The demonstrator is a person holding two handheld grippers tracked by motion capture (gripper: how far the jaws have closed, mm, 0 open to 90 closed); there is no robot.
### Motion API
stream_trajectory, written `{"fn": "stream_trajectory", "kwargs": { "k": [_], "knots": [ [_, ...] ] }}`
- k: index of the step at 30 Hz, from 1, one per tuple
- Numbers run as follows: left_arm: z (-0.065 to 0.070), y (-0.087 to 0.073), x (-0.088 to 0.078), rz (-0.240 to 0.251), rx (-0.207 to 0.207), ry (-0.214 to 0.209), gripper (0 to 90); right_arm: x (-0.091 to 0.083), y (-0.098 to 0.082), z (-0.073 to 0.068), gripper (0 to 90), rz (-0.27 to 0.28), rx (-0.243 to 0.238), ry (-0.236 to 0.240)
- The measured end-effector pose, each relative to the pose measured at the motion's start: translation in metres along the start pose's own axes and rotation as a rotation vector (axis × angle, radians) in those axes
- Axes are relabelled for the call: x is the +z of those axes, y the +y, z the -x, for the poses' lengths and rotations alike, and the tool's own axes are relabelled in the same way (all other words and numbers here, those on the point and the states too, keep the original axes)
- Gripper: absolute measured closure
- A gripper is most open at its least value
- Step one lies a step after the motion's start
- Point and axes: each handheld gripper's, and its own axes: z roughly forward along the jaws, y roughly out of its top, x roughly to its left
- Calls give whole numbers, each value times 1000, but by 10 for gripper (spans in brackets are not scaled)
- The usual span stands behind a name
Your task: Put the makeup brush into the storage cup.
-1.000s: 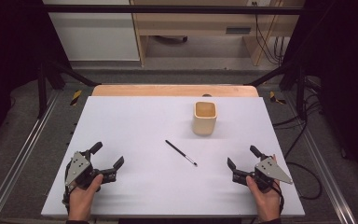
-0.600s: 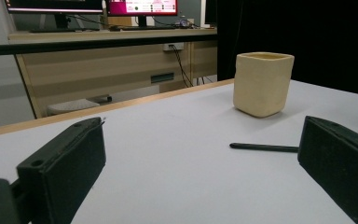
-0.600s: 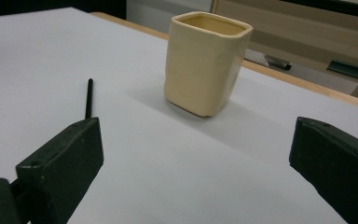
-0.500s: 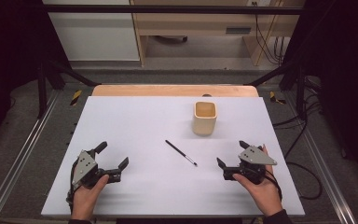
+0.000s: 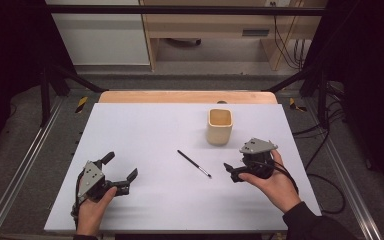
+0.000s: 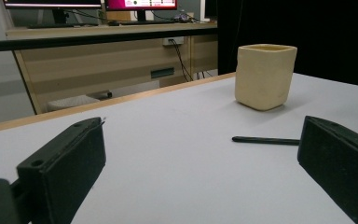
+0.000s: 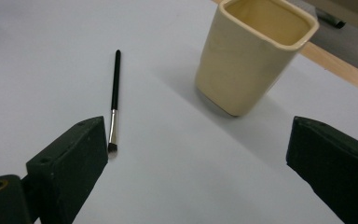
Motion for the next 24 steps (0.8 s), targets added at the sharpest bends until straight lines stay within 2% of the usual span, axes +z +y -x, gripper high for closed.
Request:
{"fn": "stream_trajectory", "kwargs": {
  "k": [3,4,9,15,19,24],
  "knots": [
    [0,0,0,1,1,0,8,4,4,-1,56,-20,-6,14],
    [-1,0,0,2,0,3,8,8,8,-1,57,-34,-8,32],
    [-2,0,-1,5,-3,8,9,16,14,-3,56,-64,-19,50],
    [-3,0,-1,7,-4,8,9,31,21,-7,55,-119,-11,85],
    [-3,1,-1,5,-1,8,9,39,22,-10,55,-135,0,107],
    [-4,0,-1,2,0,9,10,49,21,-14,55,-165,6,114]
  ]
}}
